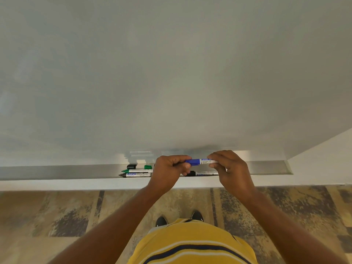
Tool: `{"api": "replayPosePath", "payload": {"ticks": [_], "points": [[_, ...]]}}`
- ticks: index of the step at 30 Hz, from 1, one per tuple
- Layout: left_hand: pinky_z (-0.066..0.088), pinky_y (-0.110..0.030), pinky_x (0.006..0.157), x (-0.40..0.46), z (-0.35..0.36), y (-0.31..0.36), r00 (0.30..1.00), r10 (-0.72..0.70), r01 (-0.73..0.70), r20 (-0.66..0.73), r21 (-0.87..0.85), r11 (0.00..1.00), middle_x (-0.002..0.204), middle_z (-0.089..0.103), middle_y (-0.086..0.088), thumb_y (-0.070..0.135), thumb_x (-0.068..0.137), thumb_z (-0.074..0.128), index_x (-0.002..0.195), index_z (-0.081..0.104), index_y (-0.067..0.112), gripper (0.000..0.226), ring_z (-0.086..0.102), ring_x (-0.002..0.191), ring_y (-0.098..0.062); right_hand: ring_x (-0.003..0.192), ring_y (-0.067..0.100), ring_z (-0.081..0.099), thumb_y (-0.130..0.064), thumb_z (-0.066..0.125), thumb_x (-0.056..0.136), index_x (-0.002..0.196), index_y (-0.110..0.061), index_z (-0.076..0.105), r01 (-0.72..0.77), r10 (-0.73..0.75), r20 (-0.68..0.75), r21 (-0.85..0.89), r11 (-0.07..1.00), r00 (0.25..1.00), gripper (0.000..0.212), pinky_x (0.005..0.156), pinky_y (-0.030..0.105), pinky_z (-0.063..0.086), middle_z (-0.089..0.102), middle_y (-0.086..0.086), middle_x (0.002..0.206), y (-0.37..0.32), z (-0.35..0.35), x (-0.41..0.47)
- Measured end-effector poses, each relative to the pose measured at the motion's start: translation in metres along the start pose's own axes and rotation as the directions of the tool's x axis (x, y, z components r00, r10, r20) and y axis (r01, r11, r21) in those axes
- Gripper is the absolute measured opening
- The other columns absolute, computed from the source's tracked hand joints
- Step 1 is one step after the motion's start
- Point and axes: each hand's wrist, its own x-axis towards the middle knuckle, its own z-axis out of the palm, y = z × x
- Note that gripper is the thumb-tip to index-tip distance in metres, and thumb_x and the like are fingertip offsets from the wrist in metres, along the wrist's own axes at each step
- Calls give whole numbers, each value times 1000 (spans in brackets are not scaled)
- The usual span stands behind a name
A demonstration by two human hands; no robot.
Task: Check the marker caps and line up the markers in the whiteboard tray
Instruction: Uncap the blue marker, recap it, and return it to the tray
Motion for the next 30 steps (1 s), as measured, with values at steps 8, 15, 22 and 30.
{"api": "replayPosePath", "payload": {"ticks": [8,15,22,30], "points": [[54,-13,75,20,13,-24,999,-15,22,-41,187,982,90,74,-4,5,91,60,113,70,10,24,70,81,-21,92,18,56,8,62,83,114,-12,66,-65,81,159,-101,993,984,37,82,15,41,61,5,104,38,28,-4],[54,-28,80,14,7,-61,990,-22,79,-139,424,902,92,65,2,-1,92,53,110,69,8,26,62,83,-12,83,30,66,7,61,81,108,-6,69,-242,287,182,-238,941,940,32,79,25,48,68,12,107,62,63,-16],[50,-27,80,5,-4,-87,993,85,0,-83,718,696,103,64,-12,-11,81,59,106,70,3,31,60,93,-26,91,30,63,4,62,81,110,-8,69,-233,296,262,-246,941,919,31,84,29,49,68,12,108,65,76,-11],[52,-30,71,-6,-23,-104,990,111,-2,-91,761,649,97,65,-12,-10,81,61,105,70,2,28,59,87,-26,92,32,62,7,66,76,108,-7,70,-216,295,283,-279,936,913,35,86,34,50,69,14,107,67,77,-14]]}}
